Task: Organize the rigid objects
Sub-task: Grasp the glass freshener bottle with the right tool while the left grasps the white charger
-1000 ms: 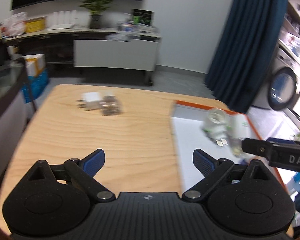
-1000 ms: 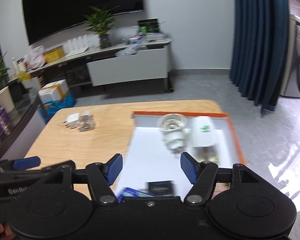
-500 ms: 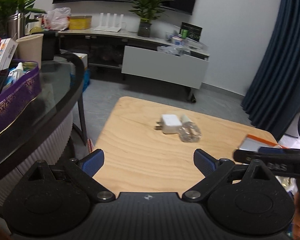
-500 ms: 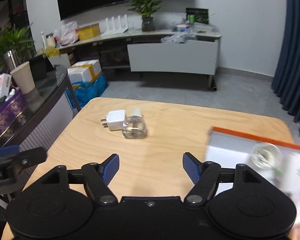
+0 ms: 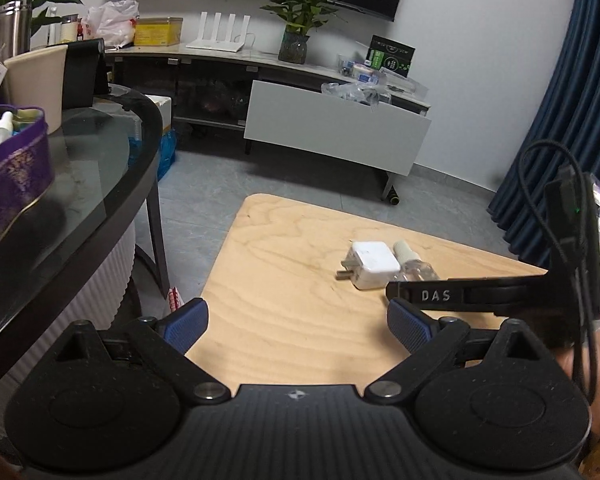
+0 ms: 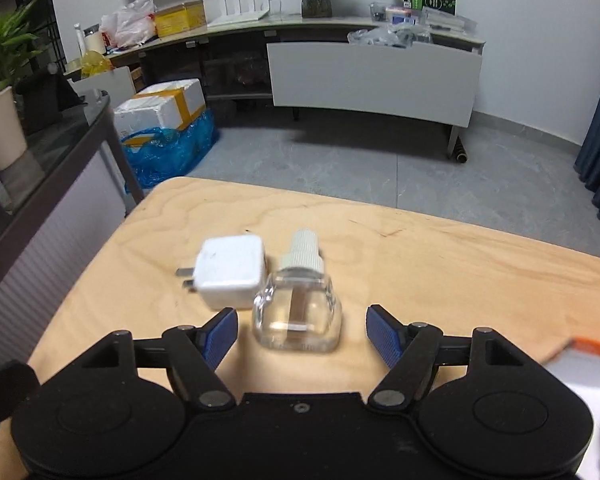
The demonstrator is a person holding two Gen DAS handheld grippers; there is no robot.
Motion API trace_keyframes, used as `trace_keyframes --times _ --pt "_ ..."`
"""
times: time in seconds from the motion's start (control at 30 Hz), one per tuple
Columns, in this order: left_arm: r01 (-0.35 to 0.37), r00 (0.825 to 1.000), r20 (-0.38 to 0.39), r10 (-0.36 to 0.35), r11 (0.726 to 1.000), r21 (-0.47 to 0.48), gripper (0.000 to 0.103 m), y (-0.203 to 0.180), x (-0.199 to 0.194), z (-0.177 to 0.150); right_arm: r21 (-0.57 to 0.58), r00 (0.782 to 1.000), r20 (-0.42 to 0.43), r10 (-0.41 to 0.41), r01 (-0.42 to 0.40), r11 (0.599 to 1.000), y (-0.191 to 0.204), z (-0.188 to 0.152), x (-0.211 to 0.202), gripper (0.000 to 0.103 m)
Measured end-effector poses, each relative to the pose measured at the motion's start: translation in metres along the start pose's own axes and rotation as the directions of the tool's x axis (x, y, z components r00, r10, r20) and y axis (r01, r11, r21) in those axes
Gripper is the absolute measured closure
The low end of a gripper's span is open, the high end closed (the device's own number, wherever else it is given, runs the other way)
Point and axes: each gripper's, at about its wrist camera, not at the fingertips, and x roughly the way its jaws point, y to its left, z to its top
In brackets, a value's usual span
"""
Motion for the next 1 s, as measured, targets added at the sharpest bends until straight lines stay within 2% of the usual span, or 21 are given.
trace_keyframes --times 0.03,0.07,0.1,0.13,0.2,0.33,0.43,0.5,0.57,0.63,0.73,0.77,0.8,0.83,0.9,0.97,1.0 --pt "0.003 1.0 0.002 -0.003 1.0 -0.007 0.004 0.0 0.003 0.002 0.0 1.0 -0.006 0.0 0.0 1.0 -0.002 0.0 0.005 0.019" --pt "0.005 1.0 0.003 -0.005 1.0 -0.013 0.004 0.0 0.007 0.004 -0.003 1.0 0.006 0.0 0.0 1.0 -0.003 -0.001 0.006 0.025" --pt "0.005 1.0 0.006 -0.005 1.0 -0.015 0.004 -0.002 0.011 0.006 0.001 1.0 0.02 0.002 -0.002 1.0 -0.006 -0.001 0.006 0.042" --pt "0.006 1.0 0.009 -0.005 1.0 -0.013 0.003 -0.005 0.015 0.007 0.008 1.0 0.03 -0.004 0.004 1.0 -0.008 -0.002 0.004 0.043" --pt "0.003 1.0 0.014 -0.003 1.0 -0.004 0.0 -0.011 0.025 0.01 0.037 0.999 0.027 -0.044 0.043 0.998 -0.016 -0.004 0.0 0.043" --pt "0.028 1.0 0.008 -0.028 1.0 0.014 0.0 -0.028 0.052 0.013 0.072 0.997 0.021 -0.08 0.078 0.994 -0.031 -0.016 -0.013 0.043" --pt "0.052 0.998 0.024 -0.055 0.991 0.122 0.0 -0.043 0.076 0.013 0.111 0.997 0.002 -0.079 0.079 0.991 -0.041 -0.026 -0.028 0.043" --pt "0.042 0.999 -0.001 -0.042 0.981 0.191 0.0 -0.049 0.095 0.013 0.135 0.997 0.009 -0.075 0.073 0.988 -0.048 -0.032 -0.039 0.043" --pt "0.0 1.0 -0.029 0.005 0.986 0.168 0.0 -0.048 0.111 0.016 0.126 0.995 0.024 -0.095 0.092 0.988 -0.049 -0.038 -0.049 0.043" --pt "-0.008 0.999 -0.044 0.013 0.994 0.113 0.0 -0.047 0.118 0.017 0.123 0.995 0.04 -0.097 0.091 0.988 -0.05 -0.042 -0.057 0.043" --pt "-0.013 1.0 -0.02 0.016 0.994 0.109 0.001 -0.055 0.119 0.014 0.133 0.995 0.05 -0.082 0.075 0.988 -0.051 -0.044 -0.064 0.043" --pt "-0.015 1.0 -0.011 0.017 0.993 0.12 0.004 -0.059 0.119 0.013 0.127 0.995 0.054 -0.082 0.075 0.989 -0.05 -0.044 -0.066 0.043" --pt "-0.02 1.0 0.005 0.019 0.99 0.142 0.019 -0.062 0.119 0.011 0.12 0.995 0.057 -0.082 0.075 0.99 -0.049 -0.044 -0.068 0.043" --pt "-0.027 1.0 0.017 0.025 0.985 0.169 0.038 -0.065 0.117 0.009 0.118 0.995 0.058 -0.081 0.073 0.99 -0.049 -0.044 -0.07 0.044" --pt "-0.023 1.0 0.025 0.018 0.979 0.203 0.054 -0.067 0.114 0.008 0.127 0.994 0.071 -0.078 0.068 0.989 -0.05 -0.045 -0.076 0.043" --pt "-0.014 1.0 0.019 0.01 0.976 0.219 0.061 -0.065 0.109 0.007 0.135 0.993 0.084 -0.08 0.068 0.989 -0.052 -0.046 -0.082 0.043" --pt "-0.017 1.0 0.015 0.014 0.975 0.222 0.061 -0.064 0.106 0.006 0.14 0.993 0.089 -0.078 0.065 0.988 -0.053 -0.047 -0.084 0.043"
